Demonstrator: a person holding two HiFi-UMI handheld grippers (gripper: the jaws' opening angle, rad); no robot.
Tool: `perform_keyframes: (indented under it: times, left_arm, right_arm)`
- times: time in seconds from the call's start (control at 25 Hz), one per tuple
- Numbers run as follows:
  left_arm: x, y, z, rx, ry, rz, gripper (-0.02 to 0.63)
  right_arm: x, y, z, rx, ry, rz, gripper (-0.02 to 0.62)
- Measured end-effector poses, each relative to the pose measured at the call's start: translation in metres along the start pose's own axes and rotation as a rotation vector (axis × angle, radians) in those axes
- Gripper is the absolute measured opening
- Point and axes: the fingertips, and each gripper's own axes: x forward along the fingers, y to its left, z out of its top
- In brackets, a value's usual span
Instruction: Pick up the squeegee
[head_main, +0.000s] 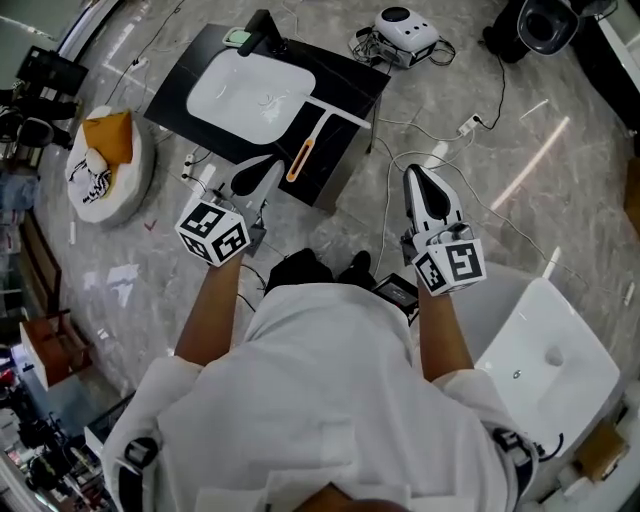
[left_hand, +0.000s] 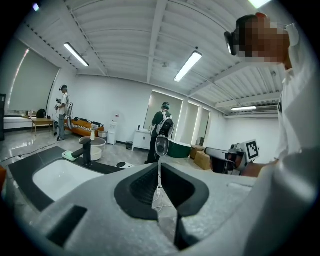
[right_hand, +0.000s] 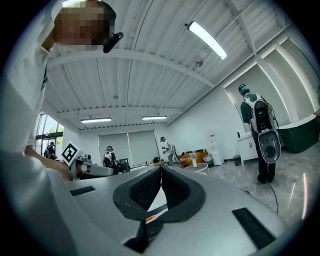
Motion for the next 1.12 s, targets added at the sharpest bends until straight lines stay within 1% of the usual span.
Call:
perform_keyframes:
  times: [0.08, 0.28, 0.44, 0.52, 0.6, 0.8, 0.92, 1.12]
  left_arm:
    - [0.011, 0.011, -0.001, -0.006, 0.017, -0.012, 0.018]
    - [0.044, 0.05, -0.009, -0.012, 0.072, -0.046, 0.02]
    - [0.073, 0.084, -0.026, -0.016, 0.141, -0.093, 0.057]
    - [0.086, 0.098, -0.04, -0.027, 0.183, -0.111, 0.062]
    - [0.098, 0.113, -0.053, -0.046, 0.227, -0.127, 0.082]
    - [0.133, 0.153, -0.069, -0.054, 0.29, -0.144, 0.121]
    - [0.152, 0.166, -0.086, -0.046, 0.343, -0.168, 0.134]
    - [0.176, 0.174, -0.118, -0.051, 0.45, -0.206, 0.165]
  right_arm:
    - [0.005, -0.008, -0.004, 0.011, 0.009, -0.025, 0.014]
    - [0.028, -0.026, -0.014, -0.003, 0.045, -0.08, 0.014]
    - [0.055, -0.033, -0.018, -0.011, 0.063, -0.136, 0.014]
    - [0.067, -0.034, -0.024, -0.017, 0.094, -0.15, 0.014]
    - [0.078, -0.036, -0.03, -0.013, 0.122, -0.169, 0.014]
    - [0.106, -0.047, -0.042, -0.015, 0.151, -0.212, 0.014]
    - [0.112, -0.053, -0.052, -0.011, 0.179, -0.249, 0.014]
    - [0.115, -0.058, -0.063, -0.009, 0.213, -0.286, 0.014]
